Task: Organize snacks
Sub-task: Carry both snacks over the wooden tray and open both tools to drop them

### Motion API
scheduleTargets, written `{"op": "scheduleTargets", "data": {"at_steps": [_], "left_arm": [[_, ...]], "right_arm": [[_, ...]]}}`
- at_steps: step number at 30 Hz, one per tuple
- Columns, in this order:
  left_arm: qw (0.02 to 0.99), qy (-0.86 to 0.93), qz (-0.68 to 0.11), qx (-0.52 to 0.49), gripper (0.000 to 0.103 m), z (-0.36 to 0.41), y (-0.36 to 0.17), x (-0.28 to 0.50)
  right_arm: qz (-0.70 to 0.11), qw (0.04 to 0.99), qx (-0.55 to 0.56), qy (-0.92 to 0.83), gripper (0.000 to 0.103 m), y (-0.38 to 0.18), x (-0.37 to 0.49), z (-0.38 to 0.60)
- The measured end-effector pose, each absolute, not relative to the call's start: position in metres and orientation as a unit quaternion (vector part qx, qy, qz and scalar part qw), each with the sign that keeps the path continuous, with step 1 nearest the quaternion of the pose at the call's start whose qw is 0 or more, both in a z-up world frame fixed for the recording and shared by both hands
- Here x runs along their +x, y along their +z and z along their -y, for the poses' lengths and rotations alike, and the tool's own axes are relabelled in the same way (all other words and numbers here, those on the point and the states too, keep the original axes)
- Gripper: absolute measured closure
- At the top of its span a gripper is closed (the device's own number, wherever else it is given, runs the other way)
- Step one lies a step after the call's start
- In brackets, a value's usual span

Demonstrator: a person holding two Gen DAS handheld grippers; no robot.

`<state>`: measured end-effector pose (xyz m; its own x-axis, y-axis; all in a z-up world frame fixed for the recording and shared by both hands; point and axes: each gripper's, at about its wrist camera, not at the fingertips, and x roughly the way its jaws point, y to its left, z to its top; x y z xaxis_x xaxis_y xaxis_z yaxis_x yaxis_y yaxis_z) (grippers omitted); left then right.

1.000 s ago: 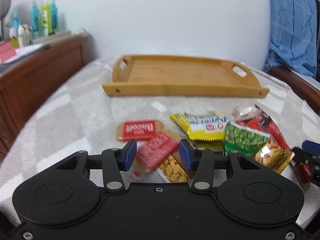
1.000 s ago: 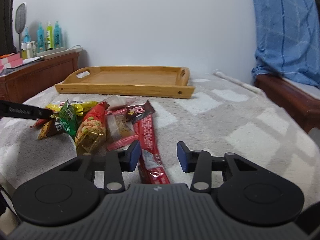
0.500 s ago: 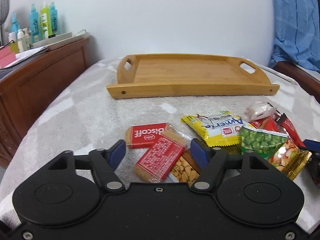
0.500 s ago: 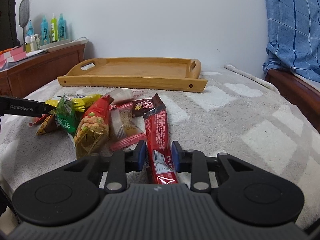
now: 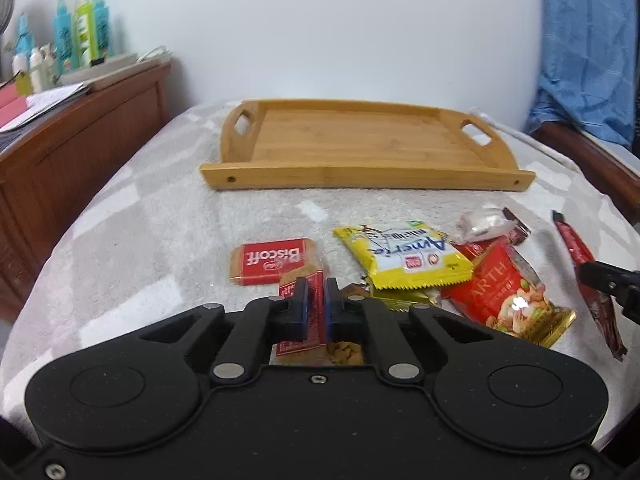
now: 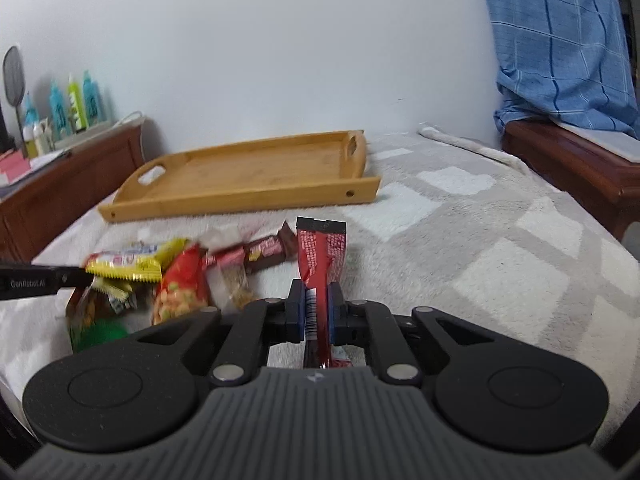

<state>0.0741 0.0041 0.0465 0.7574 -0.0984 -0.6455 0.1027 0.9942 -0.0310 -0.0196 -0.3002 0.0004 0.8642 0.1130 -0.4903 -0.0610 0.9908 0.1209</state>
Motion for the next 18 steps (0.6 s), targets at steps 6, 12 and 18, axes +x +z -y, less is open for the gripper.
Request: {"op": "scheduleTargets", "data": {"at_steps": [6,12,18], "left_arm": [[0.941,-0.055,-0.334,-0.012,0.096,-0.012,0.067,0.078],[0.944,-0.056,-0.325,-0.033,0.097,-0.019,0.091,0.092],[0.944,-0.064,-0.32,-0.046,0.097,-0.012,0.114,0.123]], "right_arm": [[-0.242,0.966,0.076,0.057,0.09,0.029,-0.014,0.301],[-0.216,0.964,0.127,0.091,0.09,0.067,0.008,0.304],[-0.205,0.962,0.149,0.104,0.09,0.077,0.059,0.305]]}}
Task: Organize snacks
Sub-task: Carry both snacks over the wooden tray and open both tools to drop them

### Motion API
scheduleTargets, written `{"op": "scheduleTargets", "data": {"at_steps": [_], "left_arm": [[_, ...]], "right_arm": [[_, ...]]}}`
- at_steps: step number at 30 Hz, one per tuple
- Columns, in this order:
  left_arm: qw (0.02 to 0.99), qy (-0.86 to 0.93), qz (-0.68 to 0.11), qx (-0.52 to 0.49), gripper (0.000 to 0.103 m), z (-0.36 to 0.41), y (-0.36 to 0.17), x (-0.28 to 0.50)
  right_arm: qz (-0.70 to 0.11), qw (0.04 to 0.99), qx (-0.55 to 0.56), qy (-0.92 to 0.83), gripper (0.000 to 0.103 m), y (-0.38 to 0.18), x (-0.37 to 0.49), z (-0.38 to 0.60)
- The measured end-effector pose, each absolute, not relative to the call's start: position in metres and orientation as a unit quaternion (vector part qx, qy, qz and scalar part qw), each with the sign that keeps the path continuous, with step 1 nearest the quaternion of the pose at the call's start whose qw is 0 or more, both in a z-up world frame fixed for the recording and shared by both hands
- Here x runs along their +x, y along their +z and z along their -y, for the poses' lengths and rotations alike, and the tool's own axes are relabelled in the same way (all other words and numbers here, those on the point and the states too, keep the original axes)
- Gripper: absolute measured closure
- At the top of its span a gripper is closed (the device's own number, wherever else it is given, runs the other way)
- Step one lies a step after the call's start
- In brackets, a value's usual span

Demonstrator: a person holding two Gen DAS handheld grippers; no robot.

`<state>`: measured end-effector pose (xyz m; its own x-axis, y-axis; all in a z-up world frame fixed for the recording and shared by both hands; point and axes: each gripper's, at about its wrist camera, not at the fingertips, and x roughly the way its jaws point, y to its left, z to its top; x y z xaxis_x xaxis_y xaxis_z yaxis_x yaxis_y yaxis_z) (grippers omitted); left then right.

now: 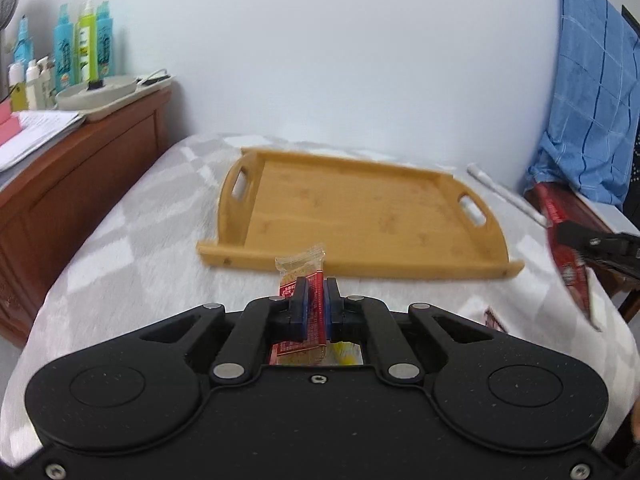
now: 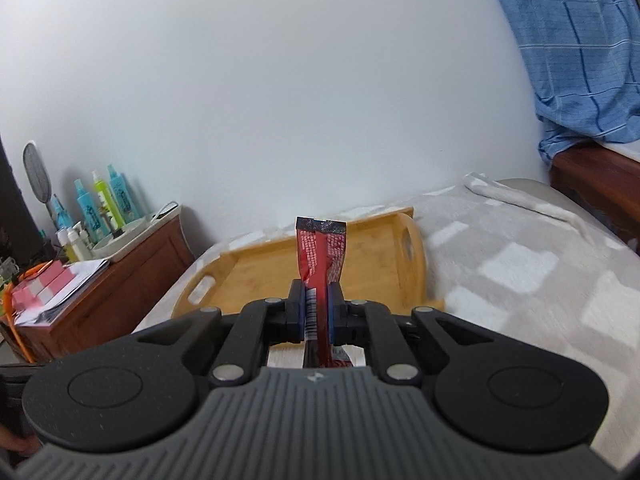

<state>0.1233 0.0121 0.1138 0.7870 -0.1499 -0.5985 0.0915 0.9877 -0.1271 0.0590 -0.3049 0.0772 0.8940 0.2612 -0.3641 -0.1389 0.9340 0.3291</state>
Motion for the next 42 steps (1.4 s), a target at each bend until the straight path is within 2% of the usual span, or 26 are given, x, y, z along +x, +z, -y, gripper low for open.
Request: {"op": "scheduleTargets", "data": {"at_steps": [13,22,31,42], "left_arm": [[0.938,-0.082,-0.328,-0.073,0.097,0.034,0.144,0.234],[0.926,-0.076,-0.365,-0.059,0.096,0.074,0.111,0.3],[0.917,-0.07,-0.393,-0.024,0.096,0.098,0.068,0.317],[0.917,-0.074,-0.392,0.007,0.096,0.109,0.056,0.318]], "right_arm": [[-0.267,0.924,0.242,0.127,0.09,0.057,0.18,0.336],[-0.31,0.906,0.265,0.112,0.09,0.028,0.232,0.346],[-0.327,0.908,0.241,0.1,0.09,0.017,0.243,0.341],[-0.34,0.906,0.231,0.102,0.09,0.008,0.25,0.332]]}}
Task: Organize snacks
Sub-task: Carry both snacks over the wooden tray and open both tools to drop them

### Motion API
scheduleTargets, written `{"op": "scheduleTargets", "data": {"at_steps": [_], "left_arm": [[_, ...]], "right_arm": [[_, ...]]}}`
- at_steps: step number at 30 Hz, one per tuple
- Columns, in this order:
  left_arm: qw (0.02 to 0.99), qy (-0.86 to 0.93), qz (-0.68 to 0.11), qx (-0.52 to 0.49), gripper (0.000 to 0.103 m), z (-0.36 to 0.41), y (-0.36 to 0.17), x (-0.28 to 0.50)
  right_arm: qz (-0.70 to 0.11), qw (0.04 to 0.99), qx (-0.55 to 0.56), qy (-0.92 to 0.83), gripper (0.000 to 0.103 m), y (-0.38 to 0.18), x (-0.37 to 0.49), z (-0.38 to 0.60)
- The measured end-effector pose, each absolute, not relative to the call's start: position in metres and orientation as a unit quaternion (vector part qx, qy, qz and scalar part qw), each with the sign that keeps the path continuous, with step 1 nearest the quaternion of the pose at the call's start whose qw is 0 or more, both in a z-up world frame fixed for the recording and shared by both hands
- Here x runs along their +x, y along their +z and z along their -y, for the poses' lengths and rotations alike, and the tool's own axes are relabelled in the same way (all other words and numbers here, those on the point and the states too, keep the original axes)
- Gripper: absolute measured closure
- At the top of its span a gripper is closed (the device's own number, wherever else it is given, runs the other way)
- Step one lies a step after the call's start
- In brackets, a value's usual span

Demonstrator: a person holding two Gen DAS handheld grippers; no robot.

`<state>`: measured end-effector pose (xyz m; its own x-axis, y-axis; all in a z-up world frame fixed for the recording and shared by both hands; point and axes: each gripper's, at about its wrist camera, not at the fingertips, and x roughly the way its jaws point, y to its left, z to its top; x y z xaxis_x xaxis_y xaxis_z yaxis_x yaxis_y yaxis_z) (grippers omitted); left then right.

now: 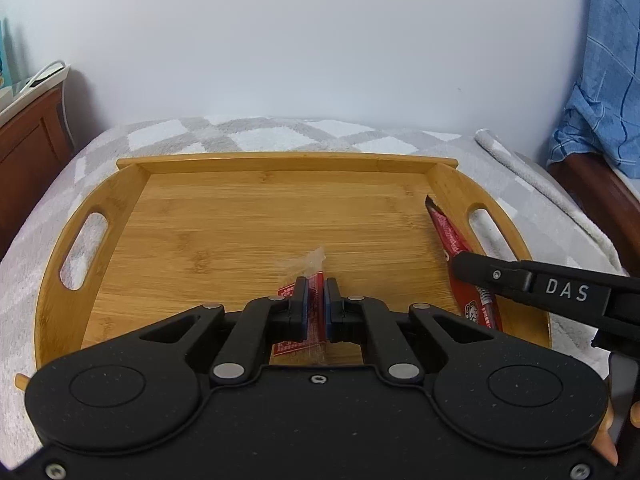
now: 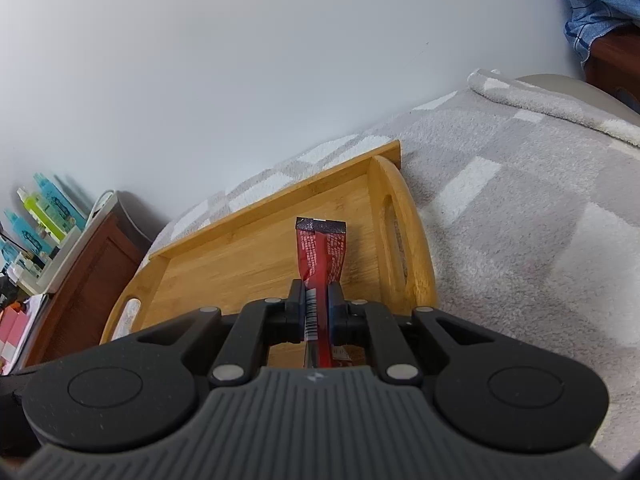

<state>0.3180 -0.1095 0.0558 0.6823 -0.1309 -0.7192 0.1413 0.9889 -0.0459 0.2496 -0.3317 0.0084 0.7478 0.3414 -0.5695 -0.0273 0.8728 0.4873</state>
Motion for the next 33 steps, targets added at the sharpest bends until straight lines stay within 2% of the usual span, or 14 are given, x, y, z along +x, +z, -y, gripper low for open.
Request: {"op": "scheduleTargets", "data": {"at_steps": [10,13,16,19,21,22,23,28,33], "left_arm": [[0.914,-0.075,-0.399,0.01,0.095,0.113,0.049,0.322],[0.914,-0.072,-0.399,0.01,0.093,0.113,0.048,0.323],[0.915,-0.072,-0.396,0.009,0.092,0.112,0.05,0.321],[0.917,-0.066,-0.392,0.011,0.079,0.109,0.055,0.317],[0.919,-0.063,-0.388,0.01,0.068,0.106,0.059,0.313],[0.92,-0.062,-0.386,0.009,0.066,0.104,0.062,0.31],[0.921,-0.063,-0.384,0.008,0.064,0.102,0.065,0.307],[0.927,-0.065,-0.37,0.018,0.052,0.093,0.082,0.286],[0.931,-0.073,-0.356,0.021,0.031,0.083,0.094,0.258]], "right_arm": [[-0.34,0.907,0.228,0.103,0.088,0.006,0.252,0.33],[-0.337,0.907,0.229,0.106,0.078,0.007,0.251,0.331],[-0.33,0.91,0.228,0.108,0.074,0.011,0.25,0.331],[-0.322,0.912,0.228,0.108,0.061,0.015,0.248,0.333],[-0.315,0.915,0.226,0.109,0.057,0.019,0.245,0.334],[-0.311,0.917,0.226,0.109,0.044,0.021,0.243,0.334],[-0.307,0.918,0.227,0.111,0.038,0.023,0.24,0.335],[-0.278,0.93,0.208,0.118,0.026,0.037,0.223,0.331],[-0.257,0.943,0.175,0.117,0.018,0.042,0.197,0.325]]}}
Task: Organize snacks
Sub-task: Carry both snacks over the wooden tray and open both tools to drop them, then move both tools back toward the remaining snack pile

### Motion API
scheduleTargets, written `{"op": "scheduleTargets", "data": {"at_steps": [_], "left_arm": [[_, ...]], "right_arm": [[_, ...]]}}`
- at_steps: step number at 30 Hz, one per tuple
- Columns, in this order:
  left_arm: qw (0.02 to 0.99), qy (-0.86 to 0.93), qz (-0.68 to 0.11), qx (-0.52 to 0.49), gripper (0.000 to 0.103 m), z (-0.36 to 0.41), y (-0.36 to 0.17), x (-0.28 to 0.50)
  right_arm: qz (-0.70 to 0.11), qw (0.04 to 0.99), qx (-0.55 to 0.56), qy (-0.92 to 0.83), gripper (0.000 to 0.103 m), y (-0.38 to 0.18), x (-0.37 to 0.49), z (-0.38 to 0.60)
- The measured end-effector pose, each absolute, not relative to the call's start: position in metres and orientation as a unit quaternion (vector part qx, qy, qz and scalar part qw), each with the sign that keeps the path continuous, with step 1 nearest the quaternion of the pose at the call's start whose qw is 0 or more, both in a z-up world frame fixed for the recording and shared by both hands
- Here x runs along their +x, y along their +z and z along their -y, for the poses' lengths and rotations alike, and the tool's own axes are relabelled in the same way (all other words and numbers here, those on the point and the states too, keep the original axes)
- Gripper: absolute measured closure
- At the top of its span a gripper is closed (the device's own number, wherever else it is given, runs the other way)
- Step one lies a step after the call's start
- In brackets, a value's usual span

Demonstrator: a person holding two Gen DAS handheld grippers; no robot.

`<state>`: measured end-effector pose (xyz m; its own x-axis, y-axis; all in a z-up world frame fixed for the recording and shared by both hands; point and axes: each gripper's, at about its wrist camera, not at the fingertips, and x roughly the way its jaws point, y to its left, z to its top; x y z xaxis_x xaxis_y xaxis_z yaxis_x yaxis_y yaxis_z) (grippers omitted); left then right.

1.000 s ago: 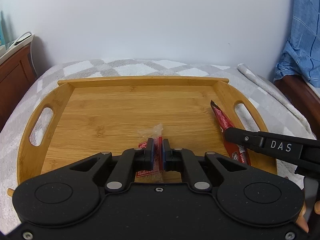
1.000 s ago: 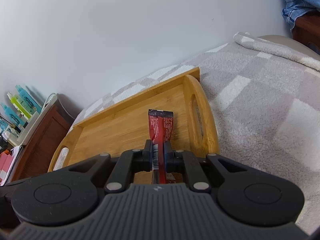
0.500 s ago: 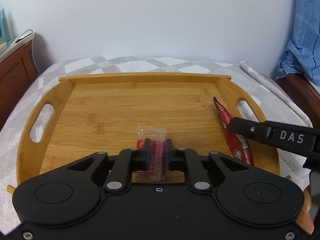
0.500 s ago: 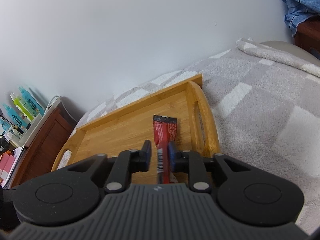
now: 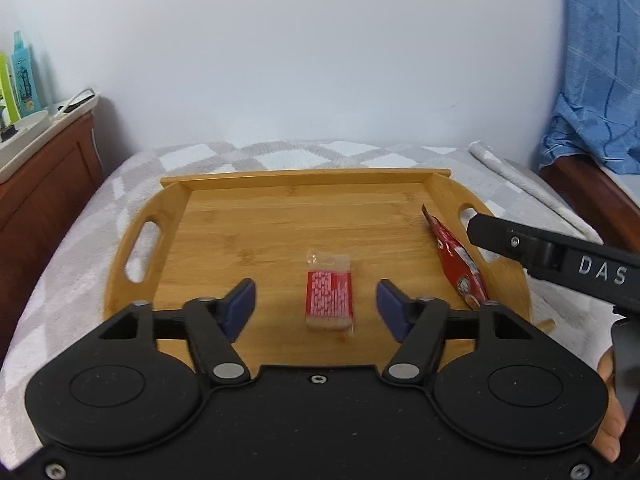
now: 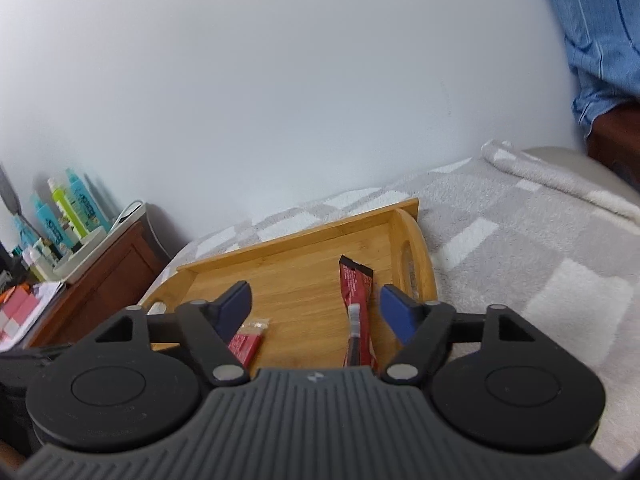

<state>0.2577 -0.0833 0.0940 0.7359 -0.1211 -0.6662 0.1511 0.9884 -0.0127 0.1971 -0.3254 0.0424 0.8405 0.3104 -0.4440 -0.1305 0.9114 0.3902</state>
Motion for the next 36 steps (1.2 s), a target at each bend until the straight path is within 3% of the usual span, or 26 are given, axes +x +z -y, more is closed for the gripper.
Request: {"op": "scheduleTargets", "data": {"at_steps": [2,16,36], "left_arm": [[0.933,-0.076,-0.352,0.019,0.025,0.079,0.097,0.244],[0.937,-0.084,-0.339,0.016,0.014,0.056,0.095,0.153],[0.933,-0.106,-0.342,0.033,0.012,0.044,0.071,0.063]], "right_arm": [[-0.254,0.945,0.168,0.118,0.014,0.044,0.186,0.325],[-0.198,0.967,0.134,0.088,0.001,0.056,0.118,0.327],[-0.206,0.971,0.086,0.09,0.0,0.033,0.018,0.3]]}}
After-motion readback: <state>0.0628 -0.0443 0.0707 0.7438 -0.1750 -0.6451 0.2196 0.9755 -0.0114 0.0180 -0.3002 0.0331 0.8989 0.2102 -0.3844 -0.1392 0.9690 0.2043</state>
